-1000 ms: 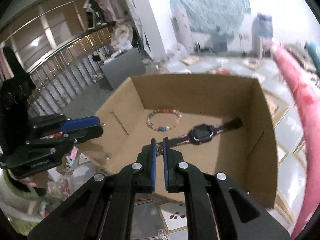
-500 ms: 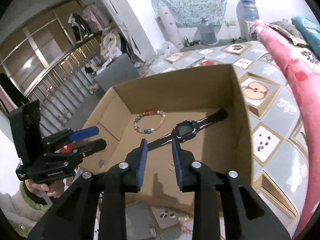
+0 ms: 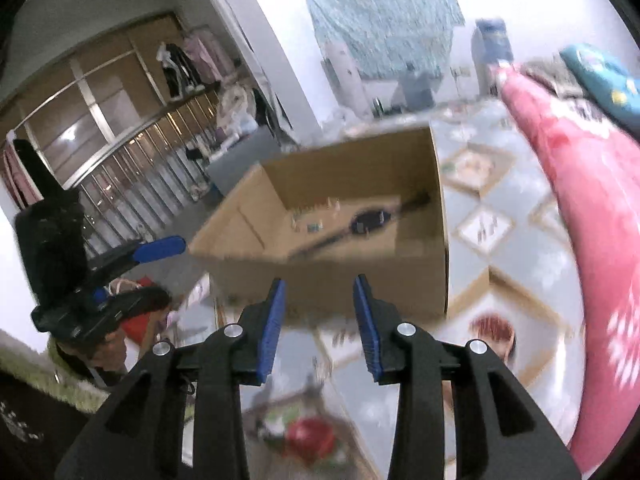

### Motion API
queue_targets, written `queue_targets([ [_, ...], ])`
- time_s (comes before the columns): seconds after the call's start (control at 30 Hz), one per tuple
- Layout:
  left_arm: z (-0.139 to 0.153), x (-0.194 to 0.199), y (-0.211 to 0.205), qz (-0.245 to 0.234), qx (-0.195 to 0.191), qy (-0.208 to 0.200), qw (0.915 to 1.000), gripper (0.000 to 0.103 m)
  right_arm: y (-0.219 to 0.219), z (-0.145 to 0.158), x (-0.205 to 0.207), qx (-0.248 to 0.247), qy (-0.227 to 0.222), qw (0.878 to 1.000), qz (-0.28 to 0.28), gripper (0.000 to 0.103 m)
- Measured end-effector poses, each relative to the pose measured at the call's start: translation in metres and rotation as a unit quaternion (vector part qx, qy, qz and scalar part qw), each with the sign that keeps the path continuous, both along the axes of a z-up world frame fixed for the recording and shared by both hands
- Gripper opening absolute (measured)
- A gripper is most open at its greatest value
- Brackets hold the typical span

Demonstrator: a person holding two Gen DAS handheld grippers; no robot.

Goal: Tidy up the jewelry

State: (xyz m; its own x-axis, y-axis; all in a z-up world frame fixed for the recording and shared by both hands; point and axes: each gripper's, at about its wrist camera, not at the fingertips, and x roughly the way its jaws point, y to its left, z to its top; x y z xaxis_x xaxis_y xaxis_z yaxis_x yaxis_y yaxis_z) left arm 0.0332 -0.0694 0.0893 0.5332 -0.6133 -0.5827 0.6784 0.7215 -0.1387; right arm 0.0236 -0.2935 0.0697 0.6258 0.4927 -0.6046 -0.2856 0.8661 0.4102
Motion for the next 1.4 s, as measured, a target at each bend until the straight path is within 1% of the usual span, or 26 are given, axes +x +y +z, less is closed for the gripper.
queue_targets([
  [0.07, -0.02, -0.008, -0.014, -0.013, 0.024, 0.011, 0.9996, 0.083, -0.001, -0.02, 0.0, 0.007, 0.035, 0.999, -0.007, 0.035],
  [0.2, -0.062, -0.007, -0.04, -0.007, 0.08, 0.021, 0.9965, 0.083, 0.001, -0.053, 0.001, 0.004, 0.087, 0.996, -0.025, 0.035],
  [0.23, -0.071, -0.006, -0.045, -0.003, 0.095, 0.023, 0.9952, 0.078, 0.001, -0.059, 0.001, 0.009, 0.095, 0.995, -0.027, 0.034],
  [0.27, -0.08, -0.004, -0.051, -0.001, 0.112, 0.024, 0.9935, 0.071, 0.002, -0.062, 0.001, 0.011, 0.099, 0.995, -0.027, 0.034],
  [0.3, -0.087, -0.002, -0.056, 0.0, 0.119, 0.03, 0.9924, 0.068, 0.003, -0.065, 0.001, 0.013, 0.103, 0.994, -0.028, 0.033],
  [0.33, -0.092, 0.001, -0.058, 0.001, 0.12, 0.037, 0.9921, 0.062, 0.004, -0.068, 0.001, 0.012, 0.105, 0.994, -0.028, 0.033],
  [0.37, -0.097, 0.005, -0.059, 0.002, 0.115, 0.05, 0.9921, 0.053, 0.006, -0.069, 0.002, 0.012, 0.107, 0.994, -0.027, 0.033],
  [0.43, -0.102, 0.012, -0.059, 0.002, 0.101, 0.072, 0.9923, 0.046, 0.009, -0.072, 0.003, 0.012, 0.109, 0.994, -0.024, 0.033],
  [0.47, -0.104, 0.015, -0.06, 0.002, 0.094, 0.077, 0.9925, 0.042, 0.01, -0.074, 0.004, 0.012, 0.112, 0.993, -0.022, 0.033],
  [0.53, -0.107, 0.02, -0.062, 0.001, 0.092, 0.081, 0.9925, 0.037, 0.011, -0.078, 0.008, 0.012, 0.115, 0.993, -0.02, 0.033],
  [0.6, -0.109, 0.022, -0.067, 0.001, 0.096, 0.081, 0.992, 0.035, 0.011, -0.081, 0.01, 0.015, 0.118, 0.993, -0.018, 0.033],
  [0.63, -0.112, 0.023, -0.069, -0.003, 0.101, 0.082, 0.9915, 0.031, 0.011, -0.082, 0.011, 0.016, 0.12, 0.993, -0.017, 0.033],
  [0.7, -0.114, 0.023, -0.073, -0.006, 0.111, 0.084, 0.9903, 0.027, 0.011, -0.085, 0.012, 0.015, 0.121, 0.992, -0.016, 0.033],
  [0.77, -0.119, 0.023, -0.077, -0.011, 0.127, 0.083, 0.9883, 0.02, 0.013, -0.085, 0.016, 0.013, 0.122, 0.992, -0.014, 0.033],
  [0.83, -0.123, 0.022, -0.08, -0.012, 0.137, 0.079, 0.9874, 0.017, 0.014, -0.087, 0.017, 0.01, 0.123, 0.992, -0.013, 0.033],
  [0.93, -0.123, 0.023, -0.08, -0.014, 0.133, 0.082, 0.9875, 0.01, 0.015, -0.089, 0.018, 0.011, 0.124, 0.992, -0.012, 0.033],
  [1.0, -0.123, 0.023, -0.079, -0.014, 0.131, 0.081, 0.9879, 0.002, 0.013, -0.092, 0.02, 0.014, 0.125, 0.992, -0.012, 0.033],
  [1.03, -0.123, 0.023, -0.079, -0.015, 0.133, 0.081, 0.9877, 0.0, 0.012, -0.091, 0.021, 0.015, 0.126, 0.992, -0.013, 0.033],
  [1.1, -0.122, 0.025, -0.077, -0.012, 0.131, 0.083, 0.9878, 0.0, 0.011, -0.092, 0.022, 0.019, 0.126, 0.992, -0.014, 0.033],
  [1.4, -0.106, 0.03, -0.056, 0.014, 0.087, 0.094, 0.9917, 0.0, 0.007, -0.091, 0.015, 0.023, 0.122, 0.992, -0.019, 0.033],
])
